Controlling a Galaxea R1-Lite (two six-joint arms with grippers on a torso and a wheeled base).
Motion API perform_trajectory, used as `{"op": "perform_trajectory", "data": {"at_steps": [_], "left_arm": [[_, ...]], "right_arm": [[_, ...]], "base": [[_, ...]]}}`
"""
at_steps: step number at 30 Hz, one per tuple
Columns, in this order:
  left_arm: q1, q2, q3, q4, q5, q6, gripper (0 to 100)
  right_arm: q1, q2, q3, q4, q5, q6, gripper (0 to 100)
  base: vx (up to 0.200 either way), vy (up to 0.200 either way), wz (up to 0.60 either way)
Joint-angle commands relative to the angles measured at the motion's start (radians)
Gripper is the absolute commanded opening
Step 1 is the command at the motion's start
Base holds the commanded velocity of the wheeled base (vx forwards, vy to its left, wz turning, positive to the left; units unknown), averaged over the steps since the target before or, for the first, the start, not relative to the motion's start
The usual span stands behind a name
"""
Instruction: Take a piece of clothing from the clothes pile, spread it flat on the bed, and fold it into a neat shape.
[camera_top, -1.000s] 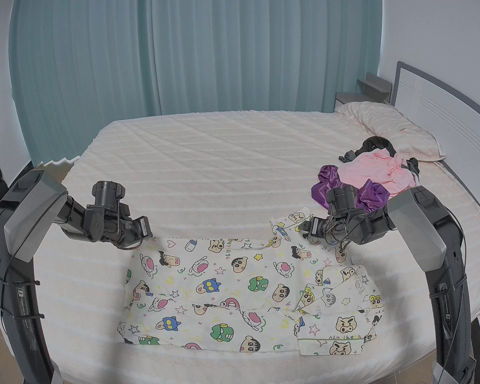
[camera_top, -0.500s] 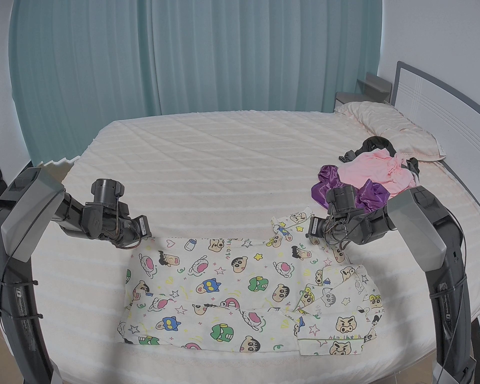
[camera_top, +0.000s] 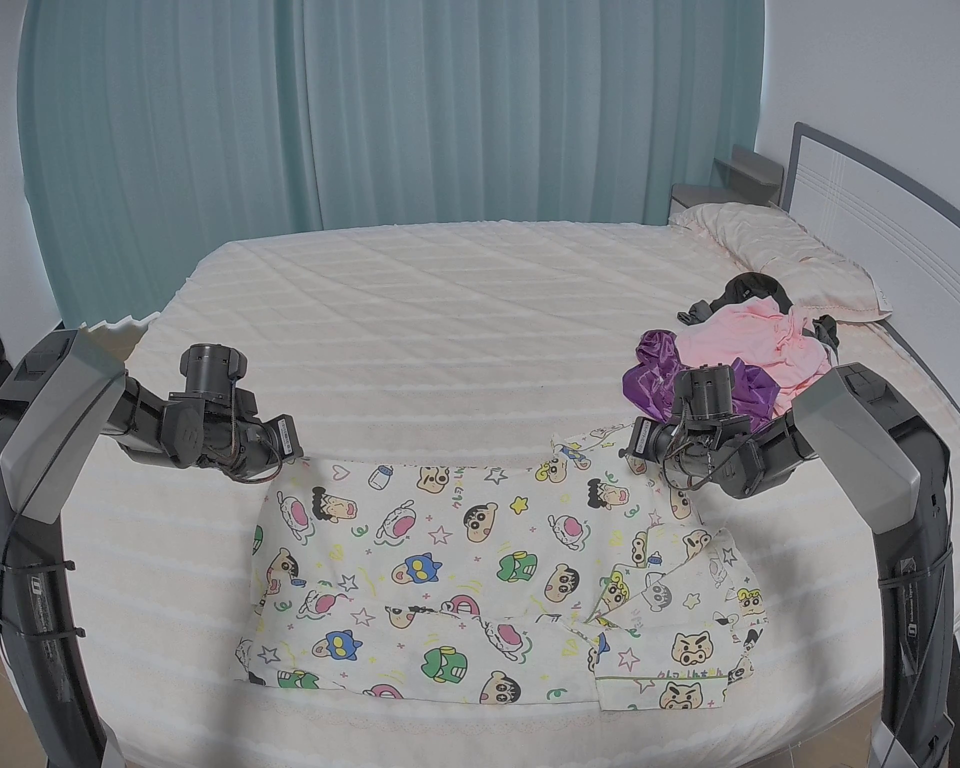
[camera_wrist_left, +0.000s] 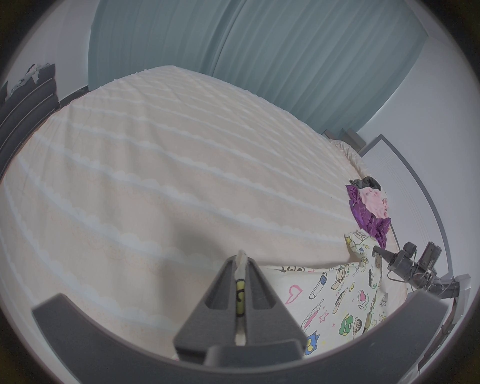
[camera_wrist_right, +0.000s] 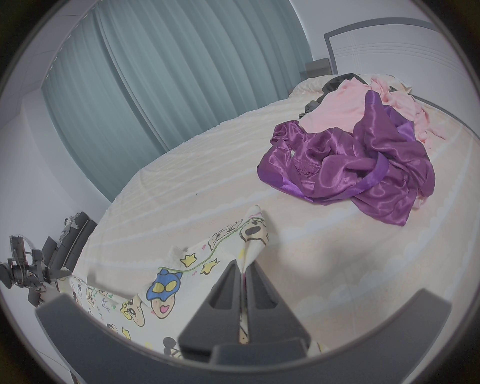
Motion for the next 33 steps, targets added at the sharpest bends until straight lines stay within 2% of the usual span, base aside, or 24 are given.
{"op": "perform_trajectory", "data": {"at_steps": [1,12,25,33], "left_arm": [[0.0,0.006,-0.02,-0.001,0.002,-0.001,0],[0.002,0.019,-0.051,0.006,0.039,-0.003,0],[0.002,0.006,0.01,-0.001,0.034,0.009,0],[0.019,-0.046,0.065,-0.001,0.03,0.02,0]], "right_arm": [[-0.006,-0.02,0.027,-0.009,0.0,0.001,0],[-0.006,-0.043,0.036,-0.011,-0.002,0.019,0],[0.003,-0.185,0.22,-0.012,0.012,0.027,0],[0.032,-0.265,0.458,-0.216,0.038,0.017,0]], "base": [[0.0,0.0,0.0],[0.0,0.0,0.0],[0.0,0.0,0.0],[0.0,0.0,0.0]]}}
